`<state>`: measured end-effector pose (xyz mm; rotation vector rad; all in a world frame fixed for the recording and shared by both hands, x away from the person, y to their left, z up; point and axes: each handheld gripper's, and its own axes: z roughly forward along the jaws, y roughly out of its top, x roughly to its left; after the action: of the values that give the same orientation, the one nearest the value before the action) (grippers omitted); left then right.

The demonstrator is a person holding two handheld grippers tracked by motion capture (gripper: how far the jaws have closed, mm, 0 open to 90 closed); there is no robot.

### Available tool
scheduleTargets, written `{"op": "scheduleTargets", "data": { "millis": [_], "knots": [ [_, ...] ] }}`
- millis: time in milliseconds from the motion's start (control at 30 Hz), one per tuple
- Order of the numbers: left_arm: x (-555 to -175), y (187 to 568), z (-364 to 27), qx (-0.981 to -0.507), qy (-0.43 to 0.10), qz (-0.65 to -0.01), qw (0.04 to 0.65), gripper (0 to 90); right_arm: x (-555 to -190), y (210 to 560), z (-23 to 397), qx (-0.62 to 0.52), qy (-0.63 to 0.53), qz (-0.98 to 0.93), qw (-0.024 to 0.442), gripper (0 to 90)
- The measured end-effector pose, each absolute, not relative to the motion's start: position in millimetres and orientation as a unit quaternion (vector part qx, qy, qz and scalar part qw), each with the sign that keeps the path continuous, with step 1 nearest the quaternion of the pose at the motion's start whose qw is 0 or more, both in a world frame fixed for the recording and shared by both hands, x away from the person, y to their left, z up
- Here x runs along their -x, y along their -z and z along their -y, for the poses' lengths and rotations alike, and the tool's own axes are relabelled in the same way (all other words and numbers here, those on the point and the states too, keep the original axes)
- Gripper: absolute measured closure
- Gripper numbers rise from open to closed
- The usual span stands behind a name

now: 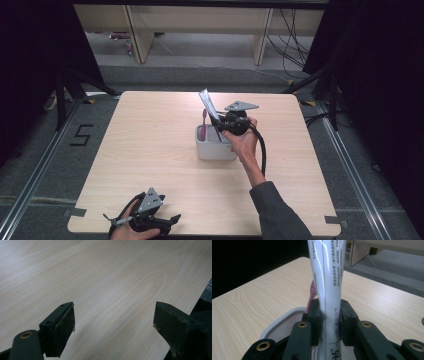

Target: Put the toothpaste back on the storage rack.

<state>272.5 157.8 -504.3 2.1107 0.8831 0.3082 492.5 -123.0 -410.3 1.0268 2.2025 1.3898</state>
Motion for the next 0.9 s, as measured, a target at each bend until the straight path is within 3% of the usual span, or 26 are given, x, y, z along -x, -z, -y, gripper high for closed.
{"op": "scheduleTargets", "data": {
  "millis": [667, 767, 900],
  "knots": [
    [-272.4, 504.3, -157.9, -0.836, -0.122, -0.350, 0.405, 16.9, -490.4, 418.2, 122.9, -0.366, -0.465, -0.790, 0.162, 74.4],
    [-272.3, 504.4, -157.9, -0.836, -0.123, -0.350, 0.405, 17.0, -490.8, 420.1, 123.8, -0.356, -0.461, -0.793, 0.179, 74.4],
    [-272.3, 504.4, -157.9, -0.837, -0.122, -0.349, 0.404, 16.9, -488.9, 420.0, 124.6, -0.361, -0.461, -0.794, 0.163, 74.4]
  ]
}}
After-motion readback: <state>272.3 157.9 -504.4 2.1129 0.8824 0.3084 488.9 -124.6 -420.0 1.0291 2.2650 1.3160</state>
